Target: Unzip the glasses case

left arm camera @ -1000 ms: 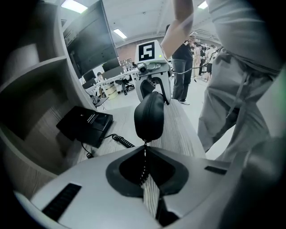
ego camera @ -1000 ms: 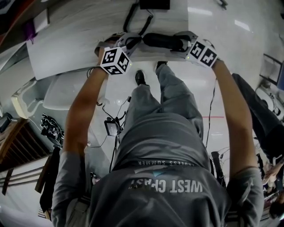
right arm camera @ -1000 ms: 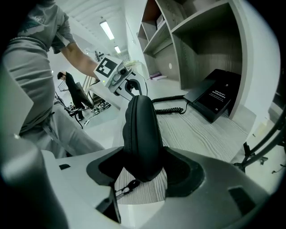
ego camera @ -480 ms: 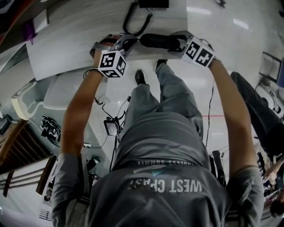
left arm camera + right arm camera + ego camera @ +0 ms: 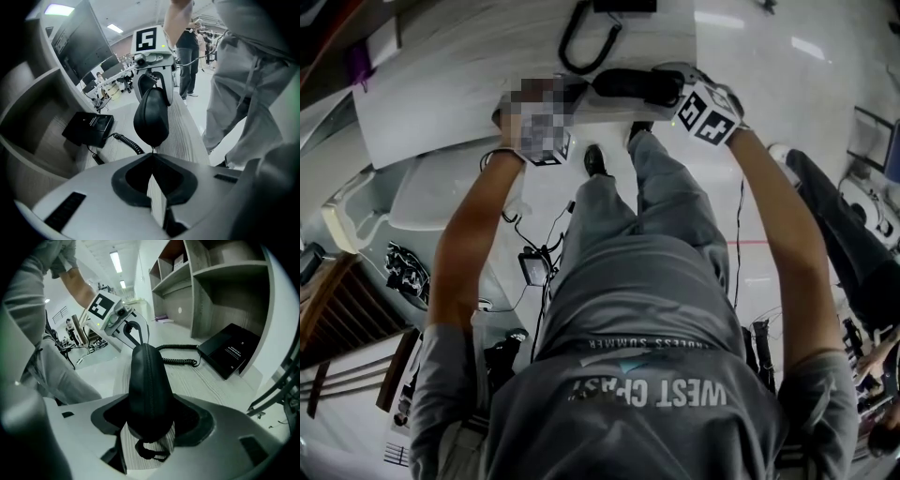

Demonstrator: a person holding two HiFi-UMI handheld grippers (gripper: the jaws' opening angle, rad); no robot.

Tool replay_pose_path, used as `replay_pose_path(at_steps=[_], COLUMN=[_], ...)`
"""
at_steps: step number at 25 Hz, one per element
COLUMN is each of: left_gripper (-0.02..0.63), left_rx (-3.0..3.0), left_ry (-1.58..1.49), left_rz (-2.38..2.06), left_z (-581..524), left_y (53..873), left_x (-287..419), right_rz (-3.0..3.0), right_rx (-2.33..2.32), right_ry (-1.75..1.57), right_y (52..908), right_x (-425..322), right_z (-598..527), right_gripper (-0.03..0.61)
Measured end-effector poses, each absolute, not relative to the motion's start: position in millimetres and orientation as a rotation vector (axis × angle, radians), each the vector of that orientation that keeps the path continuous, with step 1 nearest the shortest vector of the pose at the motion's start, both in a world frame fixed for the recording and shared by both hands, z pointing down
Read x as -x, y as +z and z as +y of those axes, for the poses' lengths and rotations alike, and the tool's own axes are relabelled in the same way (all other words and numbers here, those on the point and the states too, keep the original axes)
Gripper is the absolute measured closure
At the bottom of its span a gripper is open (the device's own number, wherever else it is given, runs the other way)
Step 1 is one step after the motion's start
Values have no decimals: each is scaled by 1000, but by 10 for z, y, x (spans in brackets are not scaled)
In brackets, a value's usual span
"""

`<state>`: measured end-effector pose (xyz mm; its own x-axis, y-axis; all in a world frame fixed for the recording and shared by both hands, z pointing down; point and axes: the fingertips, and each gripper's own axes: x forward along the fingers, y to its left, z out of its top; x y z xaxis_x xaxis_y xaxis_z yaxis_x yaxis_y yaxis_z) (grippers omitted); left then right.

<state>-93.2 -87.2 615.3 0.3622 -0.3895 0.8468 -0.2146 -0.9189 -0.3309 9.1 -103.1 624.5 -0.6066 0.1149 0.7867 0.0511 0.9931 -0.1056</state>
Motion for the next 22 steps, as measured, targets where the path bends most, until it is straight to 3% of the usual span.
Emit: replay_pose_path(at_steps=[16,22], left_gripper=[618,605], left_rx=[2282,2417], left_ry=[-1535,-1787], left_rz=[512,359], left_z=[-869,-719], left_y=[5832,6263], left_x=[771,1036], right_rz=[-1962,-1973], right_rx=[100,110], right_ry=[107,43], right_y=[6347,6341], right_x=[-252,-271], right_z=[-1092,-1060], right_gripper=[314,313])
